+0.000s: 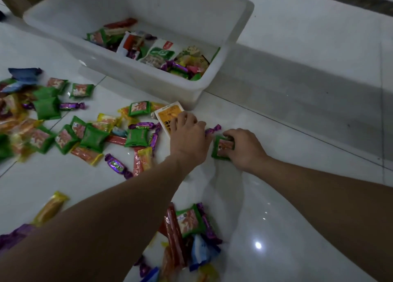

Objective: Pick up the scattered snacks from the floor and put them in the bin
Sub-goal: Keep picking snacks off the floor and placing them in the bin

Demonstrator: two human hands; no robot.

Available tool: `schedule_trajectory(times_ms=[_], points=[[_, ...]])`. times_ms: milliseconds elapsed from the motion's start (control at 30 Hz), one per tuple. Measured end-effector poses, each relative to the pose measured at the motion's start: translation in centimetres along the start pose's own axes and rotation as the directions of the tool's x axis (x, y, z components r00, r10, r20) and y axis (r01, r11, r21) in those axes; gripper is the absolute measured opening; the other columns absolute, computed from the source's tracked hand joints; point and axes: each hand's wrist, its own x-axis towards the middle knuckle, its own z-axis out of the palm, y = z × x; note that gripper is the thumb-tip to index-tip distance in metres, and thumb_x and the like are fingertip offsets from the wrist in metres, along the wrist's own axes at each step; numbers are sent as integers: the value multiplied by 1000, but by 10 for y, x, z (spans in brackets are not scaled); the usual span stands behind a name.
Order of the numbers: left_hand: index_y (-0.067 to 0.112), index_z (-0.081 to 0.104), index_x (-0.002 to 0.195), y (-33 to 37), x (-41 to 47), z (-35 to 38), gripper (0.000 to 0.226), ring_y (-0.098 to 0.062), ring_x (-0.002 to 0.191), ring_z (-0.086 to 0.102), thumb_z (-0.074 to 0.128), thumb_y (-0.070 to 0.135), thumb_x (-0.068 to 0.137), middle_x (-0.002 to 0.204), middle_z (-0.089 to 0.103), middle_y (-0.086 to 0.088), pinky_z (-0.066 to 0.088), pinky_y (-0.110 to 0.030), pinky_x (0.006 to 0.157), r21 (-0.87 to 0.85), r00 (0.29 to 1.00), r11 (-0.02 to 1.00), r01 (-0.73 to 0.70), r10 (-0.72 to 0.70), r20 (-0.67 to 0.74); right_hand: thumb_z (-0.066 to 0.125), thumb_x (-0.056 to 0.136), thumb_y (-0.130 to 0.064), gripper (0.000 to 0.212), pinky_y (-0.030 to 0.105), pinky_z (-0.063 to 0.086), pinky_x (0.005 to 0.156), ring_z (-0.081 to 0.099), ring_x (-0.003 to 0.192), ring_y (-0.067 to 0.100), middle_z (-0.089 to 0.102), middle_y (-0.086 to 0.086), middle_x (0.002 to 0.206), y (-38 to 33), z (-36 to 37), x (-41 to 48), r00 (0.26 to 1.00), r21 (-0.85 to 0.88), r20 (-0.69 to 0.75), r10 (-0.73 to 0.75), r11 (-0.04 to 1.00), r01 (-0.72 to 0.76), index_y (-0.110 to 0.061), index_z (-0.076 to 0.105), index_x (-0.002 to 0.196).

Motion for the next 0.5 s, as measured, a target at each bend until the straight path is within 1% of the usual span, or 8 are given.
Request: schedule_trajectory(times_ms=[100, 200, 267, 367, 500], points=[[18, 60, 117, 4, 0, 10, 35, -34, 134, 20, 50, 42, 93, 131, 40, -12, 12, -50, 113, 118, 1000, 993, 11, -13, 12, 79, 77, -24, 46, 31, 49, 84, 58, 100, 23, 63, 8, 112, -1, -3, -1, 998, 75, -2, 55, 996, -55, -10, 64, 118], [16, 58, 118, 4, 2, 16, 34, -35, 135, 17, 54, 36, 91, 132, 37, -12, 10, -52, 113, 149, 999, 988, 35, -37, 8, 81, 74, -24, 34, 25, 44, 71, 59, 88, 18, 68, 6, 100, -1, -4, -4, 994, 150, -16, 108, 983, -104, -11, 70, 103], [14, 58, 118, 4, 4, 15, 36, -35, 135, 17, 55, 36, 90, 132, 36, -11, 10, -52, 113, 153, 999, 987, 39, -44, 27, 82, 73, -25, 31, 23, 41, 68, 58, 84, 16, 67, 5, 94, -2, -5, -7, 989, 200, -11, 150, 969, -145, -11, 71, 98], [14, 58, 117, 2, 2, 10, 36, -32, 133, 21, 55, 38, 90, 130, 39, -8, 12, -49, 112, 62, 999, 997, 39, -40, 23, 83, 73, -23, 28, 23, 41, 68, 57, 84, 16, 65, 4, 91, -5, -10, -10, 981, 255, -19, 195, 949, -184, -11, 69, 93], [20, 58, 111, 1, -7, -5, 27, -25, 128, 28, 57, 38, 91, 123, 49, -3, 18, -40, 107, -192, 997, 979, 71, -75, -12, 83, 73, -19, 27, 22, 39, 69, 55, 85, 15, 61, 2, 89, -17, -22, -19, 976, 302, -58, 209, 936, -183, -11, 68, 94]])
